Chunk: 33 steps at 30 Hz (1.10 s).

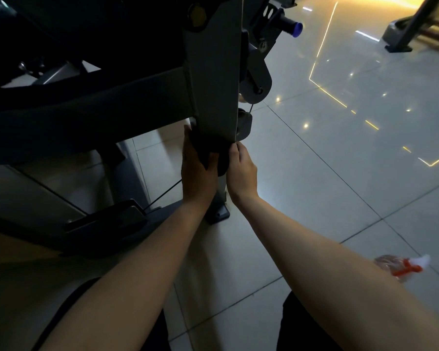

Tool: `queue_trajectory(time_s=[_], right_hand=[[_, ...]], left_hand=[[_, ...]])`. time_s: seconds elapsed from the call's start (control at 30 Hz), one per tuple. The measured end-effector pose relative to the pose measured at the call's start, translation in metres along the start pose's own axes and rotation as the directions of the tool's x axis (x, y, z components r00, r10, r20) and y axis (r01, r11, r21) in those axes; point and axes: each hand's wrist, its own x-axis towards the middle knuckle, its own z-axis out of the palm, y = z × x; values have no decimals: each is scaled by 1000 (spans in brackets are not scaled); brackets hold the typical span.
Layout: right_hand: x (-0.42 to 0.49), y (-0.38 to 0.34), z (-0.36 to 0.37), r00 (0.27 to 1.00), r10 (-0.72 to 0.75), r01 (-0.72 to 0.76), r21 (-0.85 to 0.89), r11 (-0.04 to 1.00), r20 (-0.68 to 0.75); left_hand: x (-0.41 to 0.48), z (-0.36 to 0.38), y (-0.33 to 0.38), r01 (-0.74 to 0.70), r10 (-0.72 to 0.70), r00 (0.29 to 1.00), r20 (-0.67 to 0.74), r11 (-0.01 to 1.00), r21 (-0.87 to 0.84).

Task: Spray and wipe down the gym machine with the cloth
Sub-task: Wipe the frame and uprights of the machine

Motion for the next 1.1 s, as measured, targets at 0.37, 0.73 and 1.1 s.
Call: queue_trajectory(time_s=[0.37, 0.73, 1.1], right_hand=[[0, 6, -1, 998, -59, 60, -41, 997, 26], [9, 11, 2, 993, -118, 117, 46, 992, 26], [4, 25, 1, 1000, 14, -15, -10, 1000, -19]], left_hand=[[-7, 4, -36, 170, -190, 978, 84, 965, 200], [-3, 13, -28, 44, -50, 998, 26, 984, 170], [-9, 15, -41, 568, -563, 816, 129, 823, -3]])
